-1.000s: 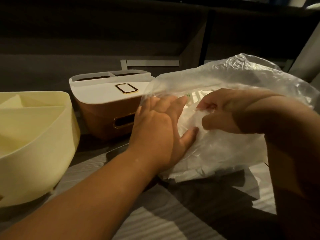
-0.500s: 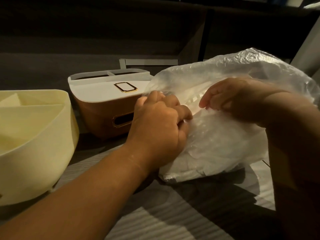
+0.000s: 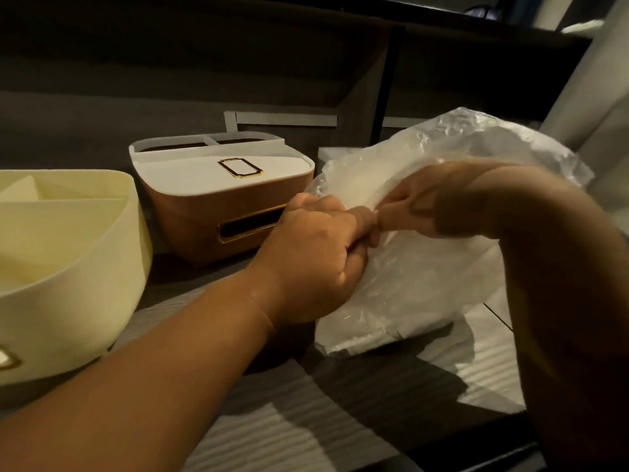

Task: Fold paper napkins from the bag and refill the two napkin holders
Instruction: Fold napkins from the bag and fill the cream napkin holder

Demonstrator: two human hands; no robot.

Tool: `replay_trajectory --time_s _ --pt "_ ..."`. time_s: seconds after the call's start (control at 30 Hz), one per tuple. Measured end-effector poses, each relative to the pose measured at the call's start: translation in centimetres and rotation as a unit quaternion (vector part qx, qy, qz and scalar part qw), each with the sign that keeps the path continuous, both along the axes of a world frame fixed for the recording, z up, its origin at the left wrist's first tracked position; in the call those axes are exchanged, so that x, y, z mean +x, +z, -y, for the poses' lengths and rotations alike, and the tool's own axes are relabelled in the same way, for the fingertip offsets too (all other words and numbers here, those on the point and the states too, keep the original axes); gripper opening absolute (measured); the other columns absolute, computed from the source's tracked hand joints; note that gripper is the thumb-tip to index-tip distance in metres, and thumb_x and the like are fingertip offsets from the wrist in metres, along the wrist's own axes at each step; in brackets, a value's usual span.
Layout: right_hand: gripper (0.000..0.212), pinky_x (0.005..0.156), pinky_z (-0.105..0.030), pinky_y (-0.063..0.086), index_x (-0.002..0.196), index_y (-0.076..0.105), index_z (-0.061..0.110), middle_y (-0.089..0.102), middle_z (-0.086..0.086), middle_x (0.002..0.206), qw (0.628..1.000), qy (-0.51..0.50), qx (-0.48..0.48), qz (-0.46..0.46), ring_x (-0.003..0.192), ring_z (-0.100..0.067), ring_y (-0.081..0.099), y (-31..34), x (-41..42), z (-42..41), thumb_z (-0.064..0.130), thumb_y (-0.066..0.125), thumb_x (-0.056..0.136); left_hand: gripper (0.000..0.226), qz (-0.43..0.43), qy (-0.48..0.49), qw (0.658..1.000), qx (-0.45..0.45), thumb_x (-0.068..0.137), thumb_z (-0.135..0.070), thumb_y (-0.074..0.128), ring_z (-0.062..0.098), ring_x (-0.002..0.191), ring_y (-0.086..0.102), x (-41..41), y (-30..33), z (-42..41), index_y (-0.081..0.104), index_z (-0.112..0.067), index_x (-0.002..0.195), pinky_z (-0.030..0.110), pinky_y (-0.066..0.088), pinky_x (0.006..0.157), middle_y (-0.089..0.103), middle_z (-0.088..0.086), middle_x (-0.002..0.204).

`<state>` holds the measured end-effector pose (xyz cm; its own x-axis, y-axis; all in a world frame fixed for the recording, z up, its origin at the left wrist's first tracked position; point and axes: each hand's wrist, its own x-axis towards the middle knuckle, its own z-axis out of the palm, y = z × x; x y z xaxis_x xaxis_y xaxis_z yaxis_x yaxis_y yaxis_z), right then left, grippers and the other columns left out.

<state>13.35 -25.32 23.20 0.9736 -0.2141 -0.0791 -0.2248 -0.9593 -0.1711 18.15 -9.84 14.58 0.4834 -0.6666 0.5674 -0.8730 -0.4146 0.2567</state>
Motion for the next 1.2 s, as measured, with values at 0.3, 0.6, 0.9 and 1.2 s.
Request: replay_trajectory --time_s 0.3,0.6,0.9,1.2 --pt "0.031 0.063 -0.024 0.042 0.120 0.069 0.020 0.064 0.005 0.095 0.991 0.049 -0.122 -0.016 0.079 -0.010 0.055 0.2 0.0 -0.8 0.037 0.064 0.094 0.059 -0.047 0.108 0.991 0.057 0.094 -0.056 0.053 0.018 0.114 0.050 -0.4 0.6 -0.6 0.037 -0.035 0.147 0.041 0.025 0.116 0.061 -0.005 0.111" --pt "0.007 0.058 -0.021 0.040 0.102 0.062 0.031 0.057 0.013 0.085 0.957 0.092 0.065 0.267 0.075 -0.007 0.055 1.5 -1.2 -2.2 0.029 0.064 0.095 0.069 -0.180 0.040 0.965 -0.186 0.092 -0.058 0.059 0.010 0.122 0.048 -0.8 1.8 -3.0 0.028 -0.036 0.150 0.029 0.048 0.094 0.043 -0.009 0.140" --pt "0.014 0.082 -0.043 0.061 0.110 0.067 0.018 0.074 -0.004 0.103 0.752 0.130 0.581 0.284 0.095 -0.021 0.073 0.9 -2.3 -9.5 0.021 0.061 0.097 0.037 -0.398 -0.007 0.836 -0.378 0.091 -0.041 0.066 0.010 0.097 0.070 -5.2 4.6 -10.3 0.051 -0.042 0.125 0.028 0.061 0.076 0.068 -0.010 0.110" --pt "0.026 0.090 -0.051 0.057 0.123 0.064 0.017 0.073 -0.010 0.117 0.567 0.033 0.810 0.148 0.107 -0.030 0.071 -8.4 -5.7 -17.3 0.020 0.058 0.098 0.047 -0.365 0.093 0.883 -0.278 0.069 -0.065 0.058 -0.013 0.097 0.060 -12.1 1.2 -17.7 0.050 -0.054 0.115 0.014 0.054 0.070 0.063 -0.032 0.106"
